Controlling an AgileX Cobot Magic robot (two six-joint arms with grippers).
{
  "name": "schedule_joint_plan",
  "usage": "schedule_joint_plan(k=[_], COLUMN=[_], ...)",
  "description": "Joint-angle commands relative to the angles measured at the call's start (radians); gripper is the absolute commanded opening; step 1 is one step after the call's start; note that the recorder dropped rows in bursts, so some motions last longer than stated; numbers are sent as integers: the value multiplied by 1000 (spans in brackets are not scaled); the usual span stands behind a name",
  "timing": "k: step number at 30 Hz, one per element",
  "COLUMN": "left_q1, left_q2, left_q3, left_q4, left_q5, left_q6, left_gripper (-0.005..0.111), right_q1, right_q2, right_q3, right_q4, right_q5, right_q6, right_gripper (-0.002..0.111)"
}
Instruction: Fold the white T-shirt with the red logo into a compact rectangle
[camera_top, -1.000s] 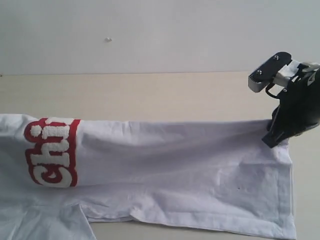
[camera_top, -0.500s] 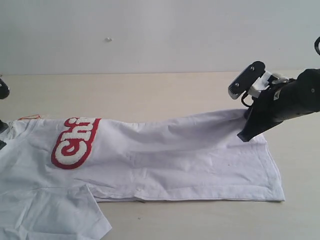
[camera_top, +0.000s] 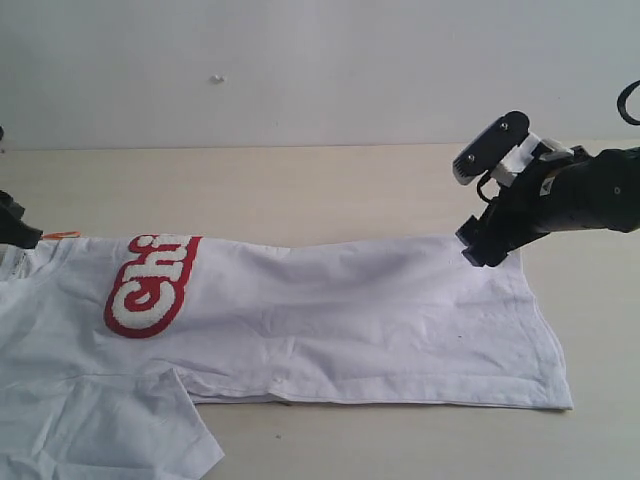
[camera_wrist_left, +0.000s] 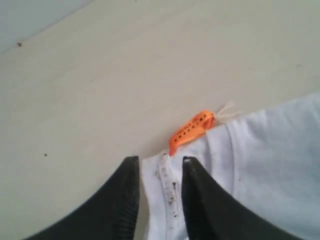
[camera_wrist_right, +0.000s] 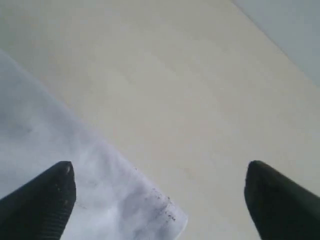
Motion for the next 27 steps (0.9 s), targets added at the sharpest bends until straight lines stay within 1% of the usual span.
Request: schedule_joint_plan(k=[1,2,3,4,5,8,14,18,21,22,24,25,26,27], left_q1=[0,-2,-8,-15,-29,-72,-179,-233,-260,-272,-301,-321,-338,-352], left_q2=[-6,-6,-8,-12,-15,-19,-28,-35,-56,-69,-105,-126,-146,-161], left_q3=[-5,0,2,7,19,34,70,104,126,139,174,196,216,228], left_q4=[-16,-16,-14,-12,6,18,37,28,35,99,330,472,615,720], left_q5=[-20,-20,-18,-14,-17,-29,-34,-55,-73,-89,-125,-148,-170,-184], left_q6=[-267,-308,-332,-334,-334,-334,-342,-356,-381,-374,-373,-387,-417,-466], left_gripper=[20,15,6,0,0,0,0,0,0,0,0,0,0,0], right_q1=[-4,-4,-4,-3,2,26,137,201,216,216,216,216,216,216], right_q2=[4,4,4,4,4,4,4,4,4,4,4,4,4,4], right_q3=[-2,-2,-2,-2,-2,-2,-2,-2,-2,-2,-2,-2,-2,-2], right_q4=[-1,-1,-1,-1,-1,-1,10,14,19,29,42,42,42,42], right_q5=[-19,-19,-19,-19,-14,-2,73,131,177,184,199,202,204,206], right_q6=[268,300,323,332,340,340,357,357,357,357,357,357,357,357], right_gripper=[63,54,44,36,23,0,0,0,0,0,0,0,0,0])
